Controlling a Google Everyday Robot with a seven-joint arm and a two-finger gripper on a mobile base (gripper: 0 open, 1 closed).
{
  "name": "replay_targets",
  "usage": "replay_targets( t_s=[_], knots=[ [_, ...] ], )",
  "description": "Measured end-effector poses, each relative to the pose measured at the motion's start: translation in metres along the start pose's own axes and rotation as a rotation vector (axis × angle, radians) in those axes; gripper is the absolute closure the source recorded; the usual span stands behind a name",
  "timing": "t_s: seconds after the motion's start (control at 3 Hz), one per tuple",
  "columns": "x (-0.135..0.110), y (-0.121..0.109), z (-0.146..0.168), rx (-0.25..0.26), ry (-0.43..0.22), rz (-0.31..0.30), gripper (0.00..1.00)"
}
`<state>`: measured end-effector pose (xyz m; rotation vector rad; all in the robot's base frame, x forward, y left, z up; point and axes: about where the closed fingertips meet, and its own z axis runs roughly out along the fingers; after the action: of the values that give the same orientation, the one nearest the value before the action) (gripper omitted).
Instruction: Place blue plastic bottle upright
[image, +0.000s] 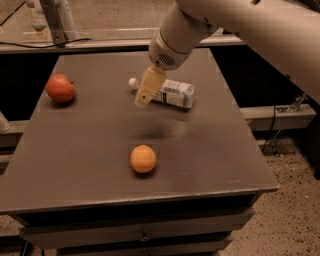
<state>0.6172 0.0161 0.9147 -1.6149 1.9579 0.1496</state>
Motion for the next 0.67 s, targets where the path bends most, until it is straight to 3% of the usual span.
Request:
replay_targets(
  t_s=[0.67],
  knots=[
    [0.003,-0.026,0.05,-0.009,0.102,-0.029,0.0]
  ],
)
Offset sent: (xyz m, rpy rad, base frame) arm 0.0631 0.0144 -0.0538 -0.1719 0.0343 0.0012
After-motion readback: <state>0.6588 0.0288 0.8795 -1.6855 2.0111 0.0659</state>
